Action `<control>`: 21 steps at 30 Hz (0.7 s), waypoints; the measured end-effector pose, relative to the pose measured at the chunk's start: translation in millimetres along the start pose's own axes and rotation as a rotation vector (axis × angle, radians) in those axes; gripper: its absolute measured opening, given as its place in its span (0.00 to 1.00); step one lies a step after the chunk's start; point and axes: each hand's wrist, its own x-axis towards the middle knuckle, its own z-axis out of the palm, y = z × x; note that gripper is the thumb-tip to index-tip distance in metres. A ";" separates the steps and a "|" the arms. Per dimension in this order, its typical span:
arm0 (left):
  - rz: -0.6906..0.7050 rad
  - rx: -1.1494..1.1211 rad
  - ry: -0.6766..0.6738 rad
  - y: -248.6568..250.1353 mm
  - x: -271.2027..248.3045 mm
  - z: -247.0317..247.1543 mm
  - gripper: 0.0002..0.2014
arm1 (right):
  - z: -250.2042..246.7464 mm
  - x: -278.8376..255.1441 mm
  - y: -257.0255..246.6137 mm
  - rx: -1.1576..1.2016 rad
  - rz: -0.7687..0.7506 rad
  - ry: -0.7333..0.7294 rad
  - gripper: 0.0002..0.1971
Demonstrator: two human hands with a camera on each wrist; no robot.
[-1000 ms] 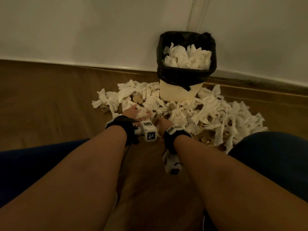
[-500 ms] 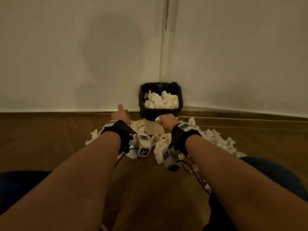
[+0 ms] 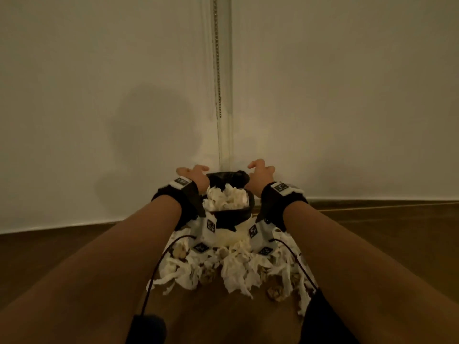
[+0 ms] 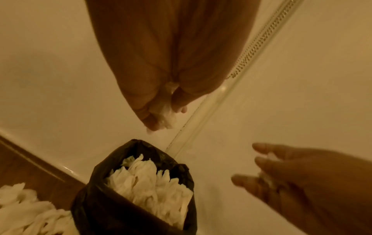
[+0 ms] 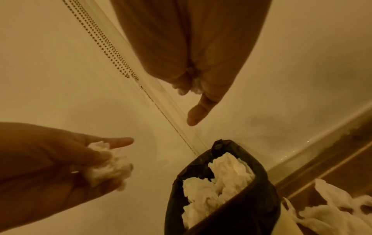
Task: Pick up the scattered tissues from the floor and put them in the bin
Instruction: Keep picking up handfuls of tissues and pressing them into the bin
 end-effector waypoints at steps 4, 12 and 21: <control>0.026 -0.203 -0.080 -5.2 7.8 20.0 0.25 | 11.4 8.4 -1.6 0.127 -0.094 -0.026 0.29; 0.134 -0.188 0.033 -21.5 41.0 51.1 0.16 | 22.0 48.1 35.9 -0.087 0.045 0.109 0.14; 0.309 0.135 -0.052 -39.7 62.8 71.6 0.09 | 84.3 62.1 48.4 -0.418 -0.152 -0.087 0.17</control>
